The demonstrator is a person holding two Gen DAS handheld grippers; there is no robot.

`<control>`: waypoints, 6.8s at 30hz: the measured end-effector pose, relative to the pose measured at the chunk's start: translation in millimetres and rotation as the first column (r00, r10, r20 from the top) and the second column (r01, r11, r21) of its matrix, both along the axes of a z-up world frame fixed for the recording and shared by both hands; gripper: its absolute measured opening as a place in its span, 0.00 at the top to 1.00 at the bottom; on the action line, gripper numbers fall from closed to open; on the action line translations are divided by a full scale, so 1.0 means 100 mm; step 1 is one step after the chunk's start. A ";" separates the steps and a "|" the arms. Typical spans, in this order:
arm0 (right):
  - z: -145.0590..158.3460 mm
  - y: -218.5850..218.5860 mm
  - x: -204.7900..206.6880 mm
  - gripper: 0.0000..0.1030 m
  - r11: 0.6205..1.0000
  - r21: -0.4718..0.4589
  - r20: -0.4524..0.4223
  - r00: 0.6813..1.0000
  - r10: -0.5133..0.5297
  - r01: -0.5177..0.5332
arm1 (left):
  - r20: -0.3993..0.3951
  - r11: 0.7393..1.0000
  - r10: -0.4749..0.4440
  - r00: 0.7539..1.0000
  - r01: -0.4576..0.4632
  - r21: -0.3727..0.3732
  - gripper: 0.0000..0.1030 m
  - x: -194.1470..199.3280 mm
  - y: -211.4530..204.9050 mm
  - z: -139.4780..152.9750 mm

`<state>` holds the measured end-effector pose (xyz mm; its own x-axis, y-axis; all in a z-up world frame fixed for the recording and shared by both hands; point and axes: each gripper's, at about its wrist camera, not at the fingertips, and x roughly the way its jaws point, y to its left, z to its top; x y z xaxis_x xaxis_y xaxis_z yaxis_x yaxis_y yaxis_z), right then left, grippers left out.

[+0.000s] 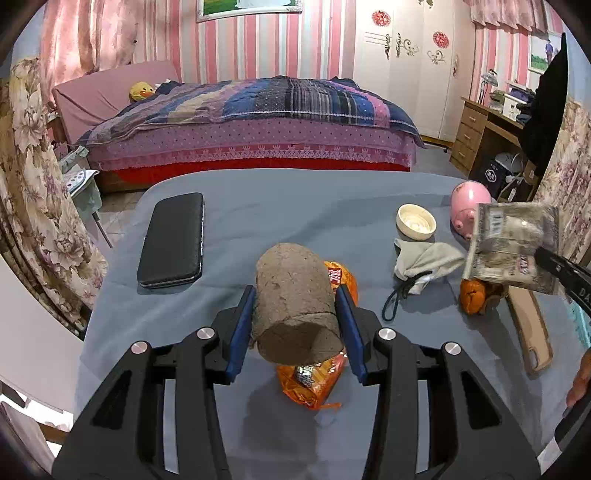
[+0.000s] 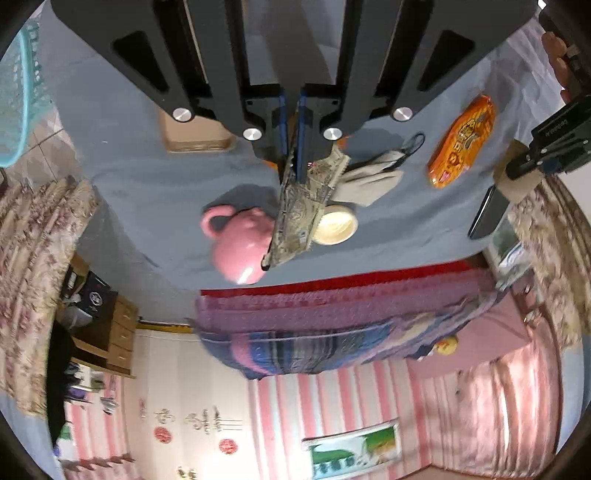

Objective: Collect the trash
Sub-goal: 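Grasp the cardboard tube with the left gripper while the right grasps the banknote, then carry the tube and banknote toward the blue basket, then open both grippers over the blue basket to drop tube and banknote, then move both tools back over the table toward the snack bag and brown cloth, then grasp the orange snack bag with the left gripper while the right grasps the brown cloth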

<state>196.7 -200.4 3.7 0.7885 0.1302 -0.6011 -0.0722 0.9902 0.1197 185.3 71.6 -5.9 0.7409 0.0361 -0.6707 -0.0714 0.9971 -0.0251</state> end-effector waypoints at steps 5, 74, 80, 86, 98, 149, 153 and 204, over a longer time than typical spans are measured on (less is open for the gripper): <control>0.05 -0.32 -0.07 0.96 0.997 0.058 0.014 0.999 -0.048 0.047 | 0.014 1.000 -0.001 1.000 0.001 0.003 0.59 -0.01 -0.05 0.05; -0.23 -4.21 -1.86 0.97 0.876 -0.026 -0.027 0.876 -0.481 0.481 | 0.060 0.770 -0.636 0.769 0.638 -0.010 0.52 -0.66 -5.16 -0.13; -0.27 -4.18 -1.84 0.98 0.880 -0.040 -0.038 0.880 -0.474 0.473 | 0.047 0.773 -0.633 0.773 0.634 -0.022 0.32 -0.53 -5.31 -0.11; -0.30 -4.13 -1.78 0.97 0.882 -0.041 -0.050 0.881 -0.471 0.469 | 0.066 0.809 -0.586 0.808 0.588 -0.018 0.16 -0.51 -5.07 -0.09; -0.42 -3.92 -1.44 0.61 0.876 -0.031 -0.069 0.874 -0.482 0.481 | 0.099 0.884 -0.467 0.879 0.465 0.037 0.08 -0.49 -4.20 0.12; -0.21 -0.66 0.02 0.06 0.970 -0.128 -0.020 0.977 -0.212 0.208 | 0.022 1.000 -0.005 1.000 0.006 -0.006 0.05 0.11 -0.06 -0.26; -0.27 -0.64 0.00 0.06 0.960 -0.172 -0.020 0.974 -0.227 0.220 | -0.011 0.999 0.037 0.999 -0.038 -0.039 0.05 0.18 0.15 -0.41; -0.33 -0.43 0.12 0.56 0.979 -0.175 -0.036 0.993 -0.111 0.104 | -0.004 1.000 0.009 1.000 -0.009 -0.005 1.00 0.16 -0.02 -0.11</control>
<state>209.0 -243.7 -29.7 0.7635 -0.0625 -0.6428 0.0373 0.9979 -0.0526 201.7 69.3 -16.9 0.7379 0.0397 -0.6738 -0.0804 0.9963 -0.0294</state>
